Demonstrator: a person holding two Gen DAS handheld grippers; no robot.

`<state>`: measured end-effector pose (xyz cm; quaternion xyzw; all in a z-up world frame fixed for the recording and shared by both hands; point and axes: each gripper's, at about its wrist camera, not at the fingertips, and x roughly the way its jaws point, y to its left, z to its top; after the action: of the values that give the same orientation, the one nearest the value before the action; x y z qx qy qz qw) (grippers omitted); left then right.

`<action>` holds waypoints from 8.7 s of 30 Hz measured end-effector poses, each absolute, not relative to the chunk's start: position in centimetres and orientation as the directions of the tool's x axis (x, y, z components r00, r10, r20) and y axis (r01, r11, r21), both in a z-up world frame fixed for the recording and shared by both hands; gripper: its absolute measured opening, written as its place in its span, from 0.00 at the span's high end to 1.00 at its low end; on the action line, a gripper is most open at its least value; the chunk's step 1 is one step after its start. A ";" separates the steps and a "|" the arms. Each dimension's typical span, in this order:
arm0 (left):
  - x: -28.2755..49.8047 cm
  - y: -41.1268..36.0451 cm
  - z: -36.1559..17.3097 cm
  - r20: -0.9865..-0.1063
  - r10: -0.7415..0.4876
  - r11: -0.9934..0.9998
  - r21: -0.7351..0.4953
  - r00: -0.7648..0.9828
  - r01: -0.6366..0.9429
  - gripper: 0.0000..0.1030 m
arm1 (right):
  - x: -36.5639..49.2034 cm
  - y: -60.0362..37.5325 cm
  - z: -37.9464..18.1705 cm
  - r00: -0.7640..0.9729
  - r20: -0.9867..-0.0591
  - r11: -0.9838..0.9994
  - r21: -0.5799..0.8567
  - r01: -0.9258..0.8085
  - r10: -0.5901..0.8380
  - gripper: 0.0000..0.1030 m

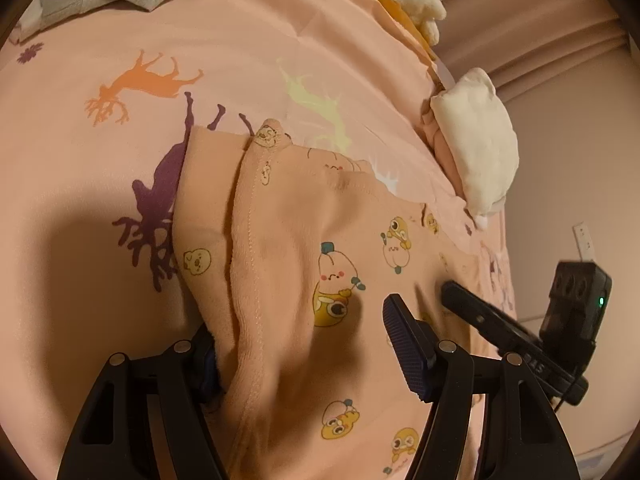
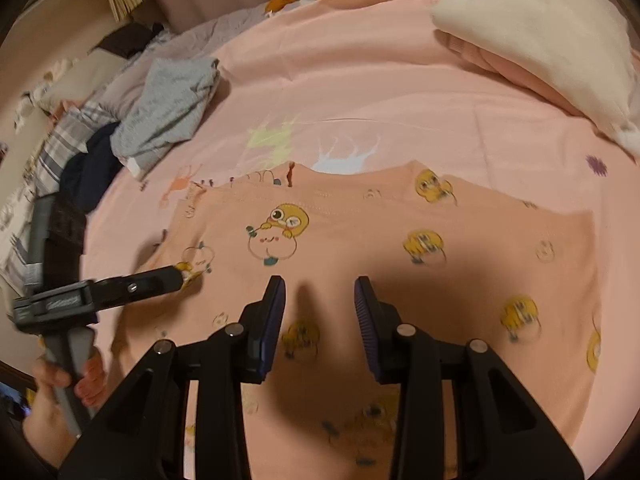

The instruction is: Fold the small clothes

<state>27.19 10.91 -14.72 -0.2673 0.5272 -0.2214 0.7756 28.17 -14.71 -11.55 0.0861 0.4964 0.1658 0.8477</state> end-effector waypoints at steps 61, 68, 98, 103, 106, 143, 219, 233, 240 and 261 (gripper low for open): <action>25.4 8.5 -10.9 -0.814 -0.357 0.931 -0.350 0.458 0.105 0.85 | 19.9 -12.0 -12.0 0.356 -0.803 0.874 0.394 -0.286 0.478 0.76; 25.0 6.6 -9.0 -0.807 -0.353 0.935 -0.321 0.474 0.150 0.87 | 20.4 -13.7 -11.6 0.380 -0.762 0.852 0.471 -0.230 0.524 0.76; 22.1 1.3 -9.7 -0.787 -0.539 0.840 -0.477 0.300 0.257 0.81 | 24.3 -19.9 -14.7 0.401 -0.501 0.483 0.862 0.155 0.767 0.36; 20.8 3.9 -9.6 -0.788 -0.516 0.856 -0.466 0.336 0.222 0.81 | 25.4 -18.8 -14.8 0.377 -0.559 0.544 0.824 0.157 0.739 0.36; 20.5 5.2 -10.1 -0.789 -0.514 0.858 -0.477 0.338 0.191 0.81 | 26.0 -17.8 -14.9 0.361 -0.599 0.596 0.792 0.133 0.715 0.38; 21.1 -3.2 -9.8 -0.797 -0.549 0.824 -0.464 0.252 0.325 0.81 | 25.5 -29.9 -12.2 0.547 -0.714 0.795 0.591 0.138 0.437 0.86; 17.1 -5.3 -13.2 -0.843 -0.475 0.825 -0.326 0.254 0.461 0.81 | 15.0 -28.5 -13.5 0.478 -0.799 0.925 0.371 -0.085 0.365 0.87; 16.8 -2.7 -12.5 -0.840 -0.486 0.842 -0.376 0.242 0.386 0.79 | 13.1 -29.4 -12.9 0.490 -0.777 0.903 0.428 -0.049 0.395 0.78; 19.4 -0.9 -11.3 -0.811 -0.505 0.853 -0.417 0.296 0.314 0.75 | 11.4 -29.8 -10.7 0.550 -0.732 0.898 0.432 -0.081 0.402 0.70; 29.5 -5.7 -14.1 -0.823 -0.461 0.885 -0.399 0.332 0.240 0.69 | 13.8 -23.0 -13.7 0.414 -0.729 0.838 0.491 -0.239 0.545 0.82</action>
<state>29.51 -5.66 -14.12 -0.1033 0.5360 -0.2166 0.8094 13.79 -23.02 -13.73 0.1576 0.4863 0.2372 0.8261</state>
